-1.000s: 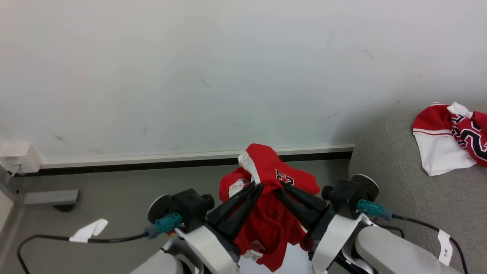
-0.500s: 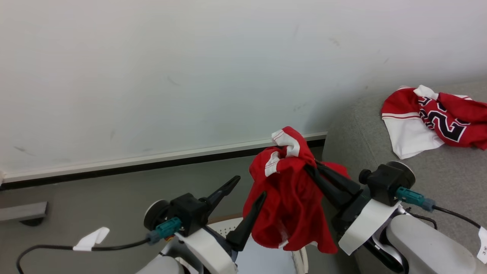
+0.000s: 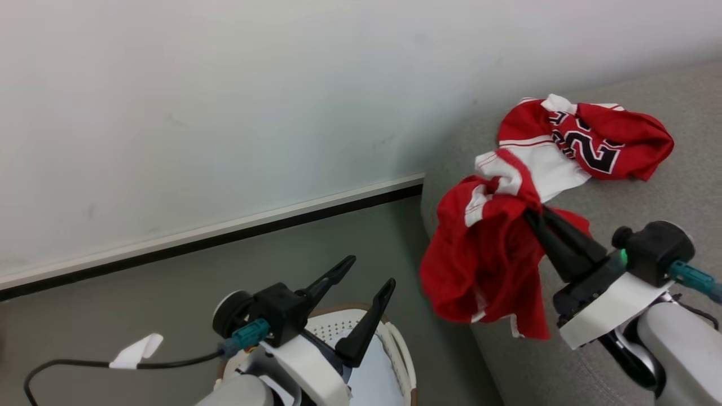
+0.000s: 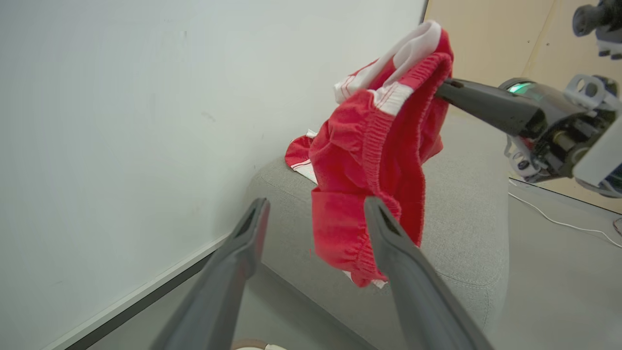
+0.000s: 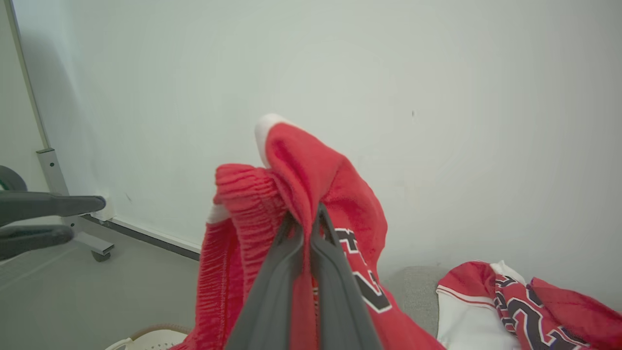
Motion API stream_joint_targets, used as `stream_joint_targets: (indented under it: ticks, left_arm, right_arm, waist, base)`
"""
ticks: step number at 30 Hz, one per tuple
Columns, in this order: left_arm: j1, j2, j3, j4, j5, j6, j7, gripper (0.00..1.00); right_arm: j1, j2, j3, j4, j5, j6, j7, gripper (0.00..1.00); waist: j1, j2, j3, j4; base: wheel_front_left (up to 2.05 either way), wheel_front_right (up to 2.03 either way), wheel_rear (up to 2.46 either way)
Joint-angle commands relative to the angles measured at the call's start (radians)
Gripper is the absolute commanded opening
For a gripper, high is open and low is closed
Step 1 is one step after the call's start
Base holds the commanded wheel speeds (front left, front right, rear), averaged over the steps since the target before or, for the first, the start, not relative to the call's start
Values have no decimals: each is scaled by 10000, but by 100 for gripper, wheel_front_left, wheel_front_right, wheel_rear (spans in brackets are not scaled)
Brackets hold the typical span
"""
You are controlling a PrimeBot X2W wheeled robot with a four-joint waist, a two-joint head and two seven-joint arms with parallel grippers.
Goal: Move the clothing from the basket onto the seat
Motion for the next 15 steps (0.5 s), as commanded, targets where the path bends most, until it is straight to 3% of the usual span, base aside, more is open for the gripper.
stream_joint_targets:
  ticks: [1,15]
  left_arm:
    - [-97,19,18,-12,50,21,-79,100]
    - [-589,5,-94,-232,257,-13,123,100]
  right_arm:
    - [176,-88,-180,-74,-71,-26,-34,0]
    - [199,-122,-1721,-169,-856,-26,-34,0]
  waist:
    - [-1,-1,75,-202]
    - [-1,-1,900,-629]
  base:
    - [0,0,0]
    - [0,0,0]
